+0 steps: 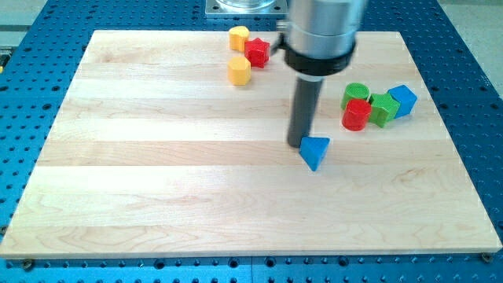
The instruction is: Make a group with the yellow blocks and red blocks
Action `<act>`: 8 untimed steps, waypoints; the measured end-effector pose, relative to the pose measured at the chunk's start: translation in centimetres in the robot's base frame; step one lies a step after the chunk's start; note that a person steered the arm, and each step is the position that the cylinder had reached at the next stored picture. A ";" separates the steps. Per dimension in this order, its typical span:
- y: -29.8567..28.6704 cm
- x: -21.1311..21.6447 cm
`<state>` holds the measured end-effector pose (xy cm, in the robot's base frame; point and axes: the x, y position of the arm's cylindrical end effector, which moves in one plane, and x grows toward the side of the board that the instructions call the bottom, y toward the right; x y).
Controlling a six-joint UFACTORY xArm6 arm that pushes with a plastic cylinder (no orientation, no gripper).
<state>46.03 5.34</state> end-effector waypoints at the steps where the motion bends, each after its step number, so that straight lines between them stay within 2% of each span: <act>1: 3.3 1.6; 2: 10.3 1.1; 3: 13.0 0.0; 5: 12.8 -3.5; 7: -0.8 -6.0; 8: -1.4 -11.1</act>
<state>34.92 3.96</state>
